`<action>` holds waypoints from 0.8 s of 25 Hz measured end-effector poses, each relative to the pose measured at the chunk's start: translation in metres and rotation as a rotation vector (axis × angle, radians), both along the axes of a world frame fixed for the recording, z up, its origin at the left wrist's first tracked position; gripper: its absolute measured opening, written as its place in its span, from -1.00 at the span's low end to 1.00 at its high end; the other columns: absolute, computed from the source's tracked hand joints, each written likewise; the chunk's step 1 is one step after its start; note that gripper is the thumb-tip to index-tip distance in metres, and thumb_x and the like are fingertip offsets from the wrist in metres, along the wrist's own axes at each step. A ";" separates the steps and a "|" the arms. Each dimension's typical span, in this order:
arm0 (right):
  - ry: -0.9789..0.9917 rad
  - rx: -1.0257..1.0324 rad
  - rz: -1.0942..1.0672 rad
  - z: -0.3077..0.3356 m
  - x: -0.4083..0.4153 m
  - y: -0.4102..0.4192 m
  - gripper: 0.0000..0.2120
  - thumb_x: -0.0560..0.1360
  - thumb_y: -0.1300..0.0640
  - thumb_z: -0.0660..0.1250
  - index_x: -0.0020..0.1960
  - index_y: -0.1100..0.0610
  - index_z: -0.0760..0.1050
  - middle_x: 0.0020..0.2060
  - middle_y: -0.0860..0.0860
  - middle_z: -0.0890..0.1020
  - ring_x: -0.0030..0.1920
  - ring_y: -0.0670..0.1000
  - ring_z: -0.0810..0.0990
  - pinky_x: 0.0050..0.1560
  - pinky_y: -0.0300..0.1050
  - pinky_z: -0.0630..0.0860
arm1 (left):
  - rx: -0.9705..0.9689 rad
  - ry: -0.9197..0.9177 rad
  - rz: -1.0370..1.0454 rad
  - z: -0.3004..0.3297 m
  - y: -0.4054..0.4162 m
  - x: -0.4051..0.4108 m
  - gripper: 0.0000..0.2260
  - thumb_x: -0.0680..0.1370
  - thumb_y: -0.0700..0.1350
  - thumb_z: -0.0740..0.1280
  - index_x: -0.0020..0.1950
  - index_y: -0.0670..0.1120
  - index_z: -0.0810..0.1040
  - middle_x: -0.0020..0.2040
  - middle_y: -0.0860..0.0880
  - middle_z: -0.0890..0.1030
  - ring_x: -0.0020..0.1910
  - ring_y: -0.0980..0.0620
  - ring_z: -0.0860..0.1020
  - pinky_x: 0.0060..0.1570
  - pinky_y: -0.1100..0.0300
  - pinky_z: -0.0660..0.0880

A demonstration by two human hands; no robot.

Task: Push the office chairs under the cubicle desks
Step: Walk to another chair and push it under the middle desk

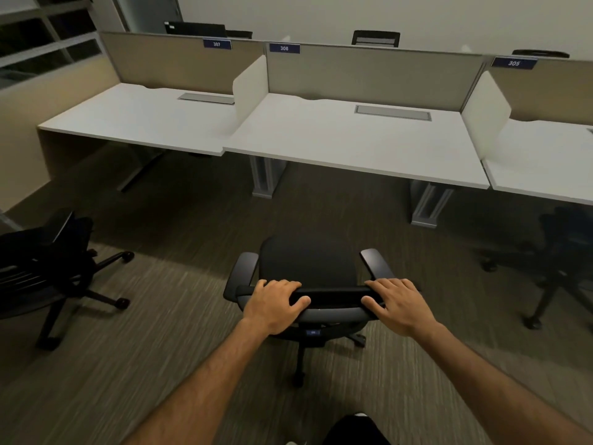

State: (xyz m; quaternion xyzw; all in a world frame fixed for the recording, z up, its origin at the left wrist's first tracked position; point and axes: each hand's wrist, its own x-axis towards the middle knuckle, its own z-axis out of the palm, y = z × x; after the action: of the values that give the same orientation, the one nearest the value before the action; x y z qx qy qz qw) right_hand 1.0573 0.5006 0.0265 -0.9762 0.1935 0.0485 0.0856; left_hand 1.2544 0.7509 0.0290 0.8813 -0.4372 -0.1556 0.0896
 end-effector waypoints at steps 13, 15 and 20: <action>-0.075 -0.020 -0.053 -0.003 0.020 0.001 -0.19 0.52 -0.48 -0.27 0.44 -0.08 0.42 0.28 -0.11 0.59 0.28 -0.07 0.50 0.34 -0.05 0.32 | -0.009 -0.032 -0.022 -0.001 -0.015 0.033 -0.38 0.57 0.41 0.03 0.46 0.08 0.45 0.32 0.09 0.59 0.28 0.07 0.52 0.37 -0.05 0.33; -0.081 -0.022 -0.061 -0.003 0.025 -0.003 -0.21 0.53 -0.47 -0.25 0.44 -0.08 0.43 0.29 -0.11 0.59 0.29 -0.07 0.50 0.35 -0.05 0.32 | -0.011 -0.034 -0.022 -0.001 -0.020 0.039 -0.39 0.58 0.40 0.04 0.46 0.08 0.45 0.32 0.09 0.59 0.28 0.08 0.52 0.37 -0.04 0.32; -0.111 -0.035 -0.077 -0.003 0.042 -0.013 -0.28 0.56 -0.43 -0.17 0.42 -0.05 0.46 0.26 -0.10 0.60 0.26 -0.06 0.52 0.34 -0.04 0.32 | -0.015 -0.051 -0.019 0.000 -0.037 0.060 -0.40 0.57 0.39 0.06 0.45 0.08 0.47 0.30 0.09 0.60 0.27 0.09 0.52 0.37 -0.02 0.35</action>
State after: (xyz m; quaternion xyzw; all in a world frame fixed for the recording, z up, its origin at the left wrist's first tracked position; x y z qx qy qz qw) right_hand 1.0998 0.4875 0.0236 -0.9706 0.2265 -0.0126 0.0807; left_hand 1.3140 0.7138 0.0289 0.8802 -0.4487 -0.1305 0.0835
